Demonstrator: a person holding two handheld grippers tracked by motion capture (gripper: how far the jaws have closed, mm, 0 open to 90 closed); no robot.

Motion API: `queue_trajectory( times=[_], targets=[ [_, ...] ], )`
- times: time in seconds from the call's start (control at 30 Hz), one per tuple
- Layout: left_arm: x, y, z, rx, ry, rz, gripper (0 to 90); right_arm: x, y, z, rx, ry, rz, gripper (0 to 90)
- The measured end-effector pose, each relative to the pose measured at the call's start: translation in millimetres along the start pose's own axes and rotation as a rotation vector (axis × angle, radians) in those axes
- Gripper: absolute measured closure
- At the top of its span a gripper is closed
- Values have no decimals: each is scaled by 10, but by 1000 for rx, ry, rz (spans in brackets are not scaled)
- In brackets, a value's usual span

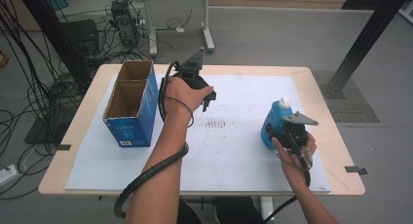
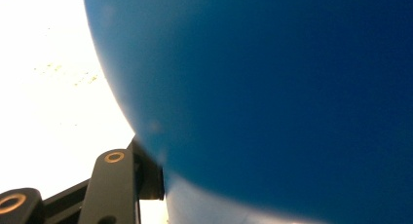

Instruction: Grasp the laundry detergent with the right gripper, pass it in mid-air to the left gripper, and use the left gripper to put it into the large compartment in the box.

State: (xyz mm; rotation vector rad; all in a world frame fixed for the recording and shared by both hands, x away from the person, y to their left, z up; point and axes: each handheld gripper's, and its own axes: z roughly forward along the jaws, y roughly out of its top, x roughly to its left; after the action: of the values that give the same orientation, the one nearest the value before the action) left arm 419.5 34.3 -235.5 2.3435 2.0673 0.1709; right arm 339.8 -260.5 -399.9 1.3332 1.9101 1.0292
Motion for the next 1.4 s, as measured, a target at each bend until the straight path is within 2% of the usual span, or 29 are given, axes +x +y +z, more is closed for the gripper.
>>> queue_trajectory(
  times=[1.4],
  targets=[
    [25, -7, -40, -1, 19, -1, 55, -10, 5, 2, 1, 4, 6, 438]
  ],
)
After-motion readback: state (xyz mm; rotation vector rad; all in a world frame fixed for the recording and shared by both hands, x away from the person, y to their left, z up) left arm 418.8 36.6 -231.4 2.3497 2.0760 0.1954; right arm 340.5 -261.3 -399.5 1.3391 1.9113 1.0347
